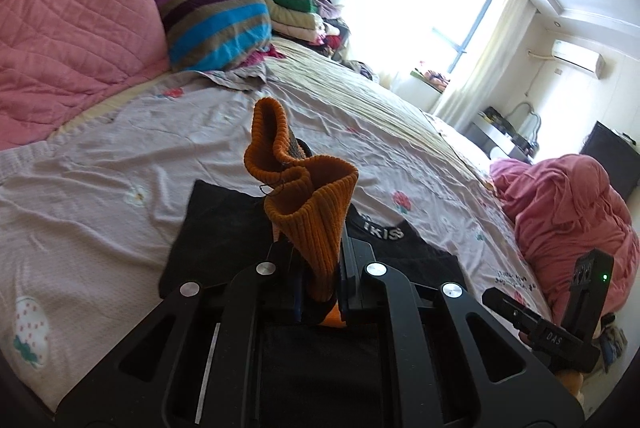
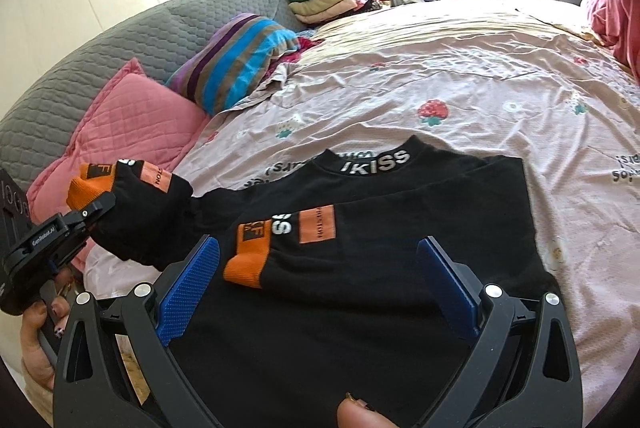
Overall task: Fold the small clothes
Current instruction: 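Lift the sleeve with the left tool and fold it across the shirt body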
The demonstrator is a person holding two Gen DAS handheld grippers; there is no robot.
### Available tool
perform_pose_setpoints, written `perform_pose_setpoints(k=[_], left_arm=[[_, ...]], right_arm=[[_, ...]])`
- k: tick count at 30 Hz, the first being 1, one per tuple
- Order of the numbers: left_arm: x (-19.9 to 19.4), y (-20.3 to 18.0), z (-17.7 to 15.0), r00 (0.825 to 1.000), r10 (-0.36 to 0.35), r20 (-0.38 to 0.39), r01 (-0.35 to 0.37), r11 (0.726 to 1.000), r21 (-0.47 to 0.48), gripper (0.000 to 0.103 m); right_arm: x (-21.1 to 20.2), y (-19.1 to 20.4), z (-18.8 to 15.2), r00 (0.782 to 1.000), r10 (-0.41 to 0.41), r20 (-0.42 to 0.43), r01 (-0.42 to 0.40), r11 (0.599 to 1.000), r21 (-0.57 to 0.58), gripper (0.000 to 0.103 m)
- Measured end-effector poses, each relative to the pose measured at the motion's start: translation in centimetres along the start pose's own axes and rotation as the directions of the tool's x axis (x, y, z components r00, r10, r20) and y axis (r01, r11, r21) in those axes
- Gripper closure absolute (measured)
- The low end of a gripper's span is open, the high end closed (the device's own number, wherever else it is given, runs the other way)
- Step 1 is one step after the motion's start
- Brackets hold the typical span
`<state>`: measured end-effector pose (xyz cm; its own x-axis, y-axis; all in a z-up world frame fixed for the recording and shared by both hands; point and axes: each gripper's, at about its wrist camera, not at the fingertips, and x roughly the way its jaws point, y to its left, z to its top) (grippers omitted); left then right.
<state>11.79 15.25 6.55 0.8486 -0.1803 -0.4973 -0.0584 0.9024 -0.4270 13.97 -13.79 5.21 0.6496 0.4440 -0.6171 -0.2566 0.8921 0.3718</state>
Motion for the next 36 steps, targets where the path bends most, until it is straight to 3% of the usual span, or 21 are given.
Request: perform_pose_setpoints(k=[15, 27, 31, 36], left_arm=[[4.2, -4.1, -2.4, 0.993, -0.050, -0.103, 0.057, 0.996, 0.065, 0.097], [7.8, -7.3, -4.7, 0.979, -0.067, -0.193, 0.094, 0.987, 0.133, 0.097], [9.2, -7.8, -5.6, 0.967, -0.093, -0.238, 0.126, 0.984, 0.127, 0.091], [10.1, -8.4, -6.7, 0.954, -0.116, -0.276, 0.155, 0.980, 0.122, 0.067]], right_arm=[[-2.8, -5.1, 0.8, 0.995, -0.080, 0.067, 0.073, 0.993, 0.096, 0.005], [-2.7, -7.4, 0.5, 0.993, -0.107, 0.050, 0.099, 0.985, 0.141, 0.005], [-2.5, -8.2, 0.3, 0.993, -0.111, 0.044, 0.103, 0.981, 0.166, 0.005], [-1.9, -9.0, 0.0, 0.992, -0.120, 0.023, 0.114, 0.978, 0.176, 0.005]])
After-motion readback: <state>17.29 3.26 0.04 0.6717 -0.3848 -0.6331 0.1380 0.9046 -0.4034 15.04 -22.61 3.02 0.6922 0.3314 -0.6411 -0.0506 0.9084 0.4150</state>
